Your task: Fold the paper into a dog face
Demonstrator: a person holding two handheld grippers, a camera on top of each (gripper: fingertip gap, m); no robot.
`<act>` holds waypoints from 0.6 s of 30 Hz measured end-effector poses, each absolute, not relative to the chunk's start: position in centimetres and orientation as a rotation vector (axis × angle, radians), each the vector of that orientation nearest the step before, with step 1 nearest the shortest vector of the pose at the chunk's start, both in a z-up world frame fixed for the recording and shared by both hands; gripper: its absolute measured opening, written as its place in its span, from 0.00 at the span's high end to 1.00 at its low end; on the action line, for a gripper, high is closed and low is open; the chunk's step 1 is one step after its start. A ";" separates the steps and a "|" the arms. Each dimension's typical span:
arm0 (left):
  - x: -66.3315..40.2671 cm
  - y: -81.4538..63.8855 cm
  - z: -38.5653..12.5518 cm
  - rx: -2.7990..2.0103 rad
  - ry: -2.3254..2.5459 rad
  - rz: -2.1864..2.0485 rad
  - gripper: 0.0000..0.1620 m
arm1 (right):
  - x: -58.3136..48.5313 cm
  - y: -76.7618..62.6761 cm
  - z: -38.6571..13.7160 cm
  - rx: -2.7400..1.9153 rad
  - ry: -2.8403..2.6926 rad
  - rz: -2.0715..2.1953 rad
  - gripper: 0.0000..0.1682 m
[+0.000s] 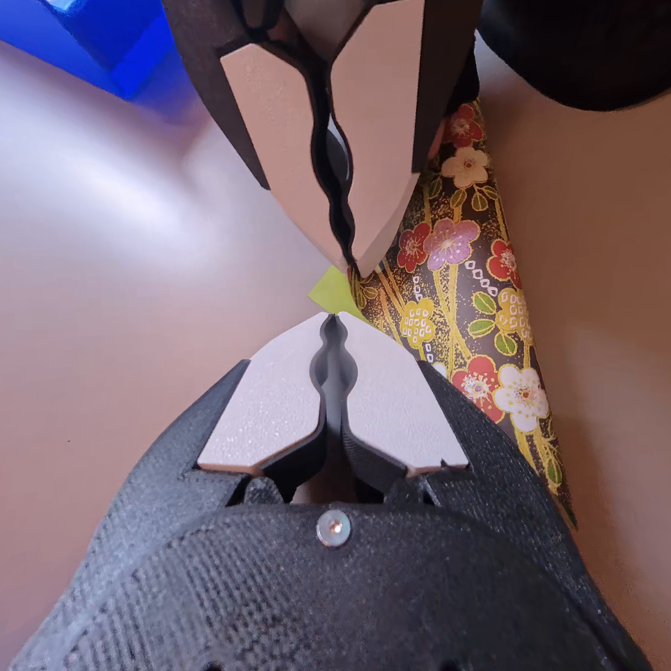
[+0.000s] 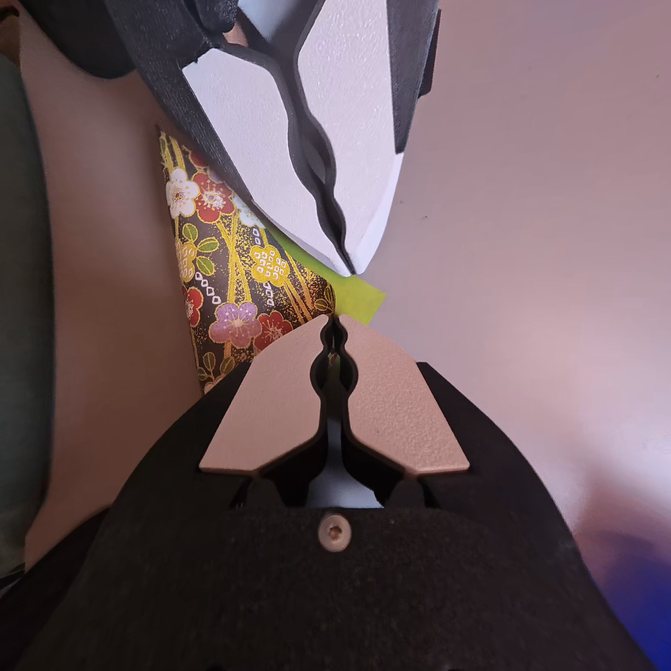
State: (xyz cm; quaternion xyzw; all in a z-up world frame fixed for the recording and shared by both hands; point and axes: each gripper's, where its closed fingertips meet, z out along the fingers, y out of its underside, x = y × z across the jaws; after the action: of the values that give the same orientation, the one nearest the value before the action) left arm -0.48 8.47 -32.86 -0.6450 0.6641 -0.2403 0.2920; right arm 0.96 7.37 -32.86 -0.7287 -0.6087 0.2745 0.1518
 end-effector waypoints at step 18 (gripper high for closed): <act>-0.2 7.9 -32.9 -1.683 1.800 -0.661 1.00 | 1.0 8.1 -32.9 -2.099 -1.734 0.733 1.00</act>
State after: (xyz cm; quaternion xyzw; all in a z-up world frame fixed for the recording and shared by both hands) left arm -0.25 7.86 -32.85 -0.6310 0.6750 -0.2479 0.2909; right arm 1.03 8.06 -32.92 -0.7348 -0.6071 0.2567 0.1604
